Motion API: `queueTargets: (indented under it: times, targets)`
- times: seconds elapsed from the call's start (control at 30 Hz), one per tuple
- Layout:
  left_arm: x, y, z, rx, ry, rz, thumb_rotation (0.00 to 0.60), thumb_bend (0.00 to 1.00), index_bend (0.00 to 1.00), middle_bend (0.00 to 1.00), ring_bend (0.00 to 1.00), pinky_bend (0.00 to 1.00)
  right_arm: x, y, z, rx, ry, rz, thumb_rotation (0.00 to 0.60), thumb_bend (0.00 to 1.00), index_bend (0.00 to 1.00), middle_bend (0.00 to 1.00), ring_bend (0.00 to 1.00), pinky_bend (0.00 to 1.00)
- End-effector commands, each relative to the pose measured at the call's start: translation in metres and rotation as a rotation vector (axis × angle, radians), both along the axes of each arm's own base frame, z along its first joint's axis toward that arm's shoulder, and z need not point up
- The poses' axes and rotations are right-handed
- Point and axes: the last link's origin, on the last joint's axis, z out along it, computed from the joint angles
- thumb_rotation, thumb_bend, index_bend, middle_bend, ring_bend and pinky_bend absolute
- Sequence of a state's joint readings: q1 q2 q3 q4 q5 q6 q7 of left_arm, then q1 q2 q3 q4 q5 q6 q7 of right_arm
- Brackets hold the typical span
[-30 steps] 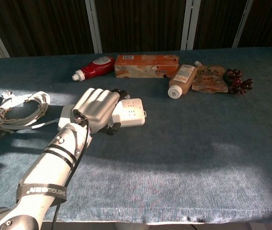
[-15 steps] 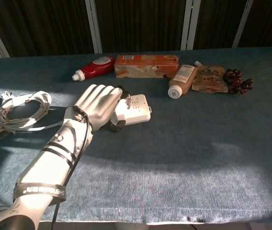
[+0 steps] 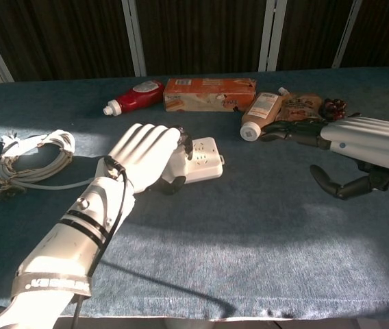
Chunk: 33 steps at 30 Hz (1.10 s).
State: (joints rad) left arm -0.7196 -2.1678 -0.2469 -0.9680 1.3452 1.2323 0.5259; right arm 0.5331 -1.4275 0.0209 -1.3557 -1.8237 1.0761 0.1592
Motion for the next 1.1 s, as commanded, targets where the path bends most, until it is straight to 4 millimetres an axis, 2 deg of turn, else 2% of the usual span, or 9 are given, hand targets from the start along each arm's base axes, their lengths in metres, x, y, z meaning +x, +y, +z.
queueTargets:
  times: [0.03, 0.33, 0.6, 1.1]
  targets:
    - [-0.002, -0.002, -0.003, -0.014, -0.001, -0.001, 0.600, 0.49, 0.43, 0.50, 0.50, 0.63, 0.006, -0.013, -0.019, 0.014, -0.001, -0.016, 0.600, 0.87, 0.00, 0.04, 0.00, 0.00]
    - [-0.006, 0.000, -0.006, -0.021, -0.001, 0.005, 0.600, 0.49, 0.42, 0.49, 0.50, 0.63, 0.019, -0.024, -0.046, 0.035, 0.022, -0.044, 0.600, 0.91, 0.00, 0.04, 0.00, 0.00]
    - [-0.005, -0.001, -0.007, -0.022, -0.005, -0.002, 0.600, 0.49, 0.42, 0.49, 0.50, 0.63, 0.034, -0.031, -0.069, 0.060, 0.061, -0.052, 0.600, 1.00, 0.01, 0.05, 0.00, 0.00]
    - [-0.006, 0.000, -0.004, -0.023, -0.031, 0.001, 0.600, 0.49, 0.41, 0.47, 0.48, 0.61, 0.044, -0.033, -0.098, 0.109, 0.133, -0.062, 0.600, 1.00, 0.02, 0.06, 0.00, 0.00]
